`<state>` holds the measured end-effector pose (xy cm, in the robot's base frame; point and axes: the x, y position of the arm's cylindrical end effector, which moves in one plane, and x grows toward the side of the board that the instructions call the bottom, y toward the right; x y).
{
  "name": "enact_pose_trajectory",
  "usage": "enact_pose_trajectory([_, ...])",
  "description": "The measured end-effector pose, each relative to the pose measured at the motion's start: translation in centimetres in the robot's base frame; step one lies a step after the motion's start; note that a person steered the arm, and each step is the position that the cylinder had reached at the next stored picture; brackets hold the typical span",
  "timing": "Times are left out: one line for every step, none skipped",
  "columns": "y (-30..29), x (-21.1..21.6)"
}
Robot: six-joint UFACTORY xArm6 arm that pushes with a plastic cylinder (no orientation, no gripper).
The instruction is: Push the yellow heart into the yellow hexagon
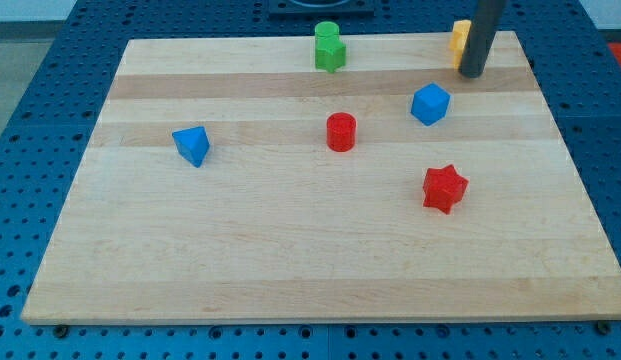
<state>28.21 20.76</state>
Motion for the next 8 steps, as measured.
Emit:
enact_pose_trajectory([0.0,1.4])
enact_pose_trajectory([0.0,2.5])
enact_pose_trajectory([0.0,3.3])
enact_pose_trajectory([0.0,3.3])
enact_pose_trajectory([1.4,6.1])
enact_pose_trajectory([1.7,13.1])
enact_pose_trajectory([-1.4,15.3])
enact_pose_trajectory([-7.6,13.2])
